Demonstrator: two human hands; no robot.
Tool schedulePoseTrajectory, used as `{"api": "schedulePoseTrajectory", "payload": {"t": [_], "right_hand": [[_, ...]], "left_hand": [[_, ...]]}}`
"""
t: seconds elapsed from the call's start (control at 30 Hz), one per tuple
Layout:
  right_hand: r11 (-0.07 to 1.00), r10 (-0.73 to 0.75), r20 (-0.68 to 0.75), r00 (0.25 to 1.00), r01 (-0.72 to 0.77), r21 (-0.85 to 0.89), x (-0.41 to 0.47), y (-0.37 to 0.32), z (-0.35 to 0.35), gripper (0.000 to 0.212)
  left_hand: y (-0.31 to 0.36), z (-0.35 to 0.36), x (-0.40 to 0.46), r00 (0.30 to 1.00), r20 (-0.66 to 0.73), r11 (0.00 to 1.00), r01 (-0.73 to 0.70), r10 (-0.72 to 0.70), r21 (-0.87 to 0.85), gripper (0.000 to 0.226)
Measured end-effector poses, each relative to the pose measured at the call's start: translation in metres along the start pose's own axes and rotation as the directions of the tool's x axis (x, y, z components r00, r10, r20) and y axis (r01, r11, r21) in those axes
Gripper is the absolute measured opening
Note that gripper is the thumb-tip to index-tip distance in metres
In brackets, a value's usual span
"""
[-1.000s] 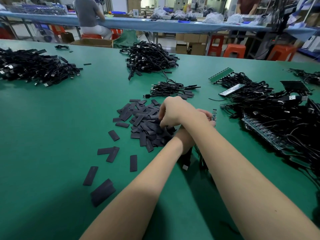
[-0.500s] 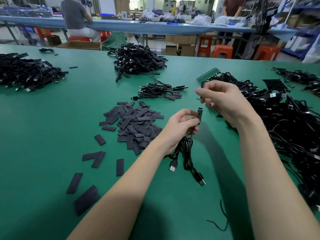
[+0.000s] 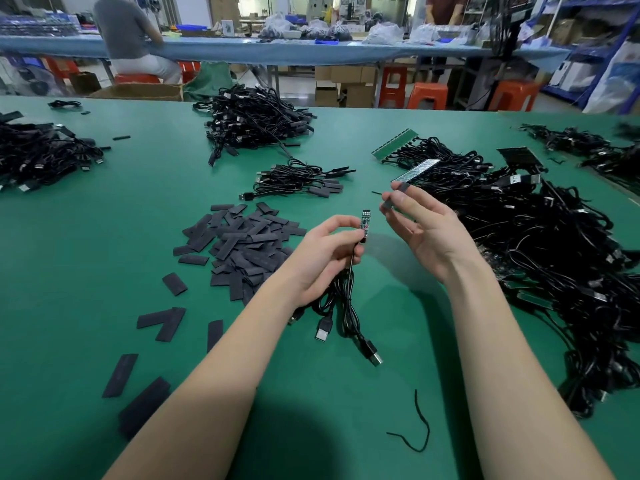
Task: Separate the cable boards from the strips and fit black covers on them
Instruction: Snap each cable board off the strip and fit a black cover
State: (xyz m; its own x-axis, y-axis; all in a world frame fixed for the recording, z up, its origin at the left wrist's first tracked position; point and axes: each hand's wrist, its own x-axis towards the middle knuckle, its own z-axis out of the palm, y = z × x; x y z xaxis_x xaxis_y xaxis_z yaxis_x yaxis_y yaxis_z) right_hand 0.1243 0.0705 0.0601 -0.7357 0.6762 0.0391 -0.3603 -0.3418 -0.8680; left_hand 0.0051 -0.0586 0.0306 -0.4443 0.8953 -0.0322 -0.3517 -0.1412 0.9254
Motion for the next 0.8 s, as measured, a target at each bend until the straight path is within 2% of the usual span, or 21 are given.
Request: {"api": "schedulePoseTrajectory", "payload": {"t": [0.23,0.37,0.6,0.67,0.8], "right_hand": [[1.000,-0.029,0.003,1.000,0.029,-0.005,0.001,0.006,0.002,0.030],[0.998,-0.016,0.003,1.000,0.016,-0.068,0.001,0.007,0.002,0.020],[0.988,0.007,0.016,1.000,-0.004,-0.151,0.001,0.004,-0.002,0.018],[0.987,0.039,0.041,0.998,-0.032,-0.158,-0.001,0.001,-0.005,0.020],[0.979,0.174,0.109,0.979,-0.160,-0.130,-0.004,-0.001,-0.009,0.012]], "left_hand": [[0.000,-0.001,-0.002,0.998,0.069,1.000,0.009,-0.007,-0.030,0.012],[-0.002,-0.002,-0.003,0.997,0.076,0.999,-0.006,0.008,-0.035,0.013],[0.000,-0.002,-0.003,0.997,0.082,1.000,0.000,0.003,-0.029,0.014],[0.003,-0.004,-0.003,0.993,0.118,1.000,0.018,-0.019,0.010,0.016],[0.020,-0.014,-0.005,0.969,0.240,0.993,0.040,-0.066,0.113,0.018]]}}
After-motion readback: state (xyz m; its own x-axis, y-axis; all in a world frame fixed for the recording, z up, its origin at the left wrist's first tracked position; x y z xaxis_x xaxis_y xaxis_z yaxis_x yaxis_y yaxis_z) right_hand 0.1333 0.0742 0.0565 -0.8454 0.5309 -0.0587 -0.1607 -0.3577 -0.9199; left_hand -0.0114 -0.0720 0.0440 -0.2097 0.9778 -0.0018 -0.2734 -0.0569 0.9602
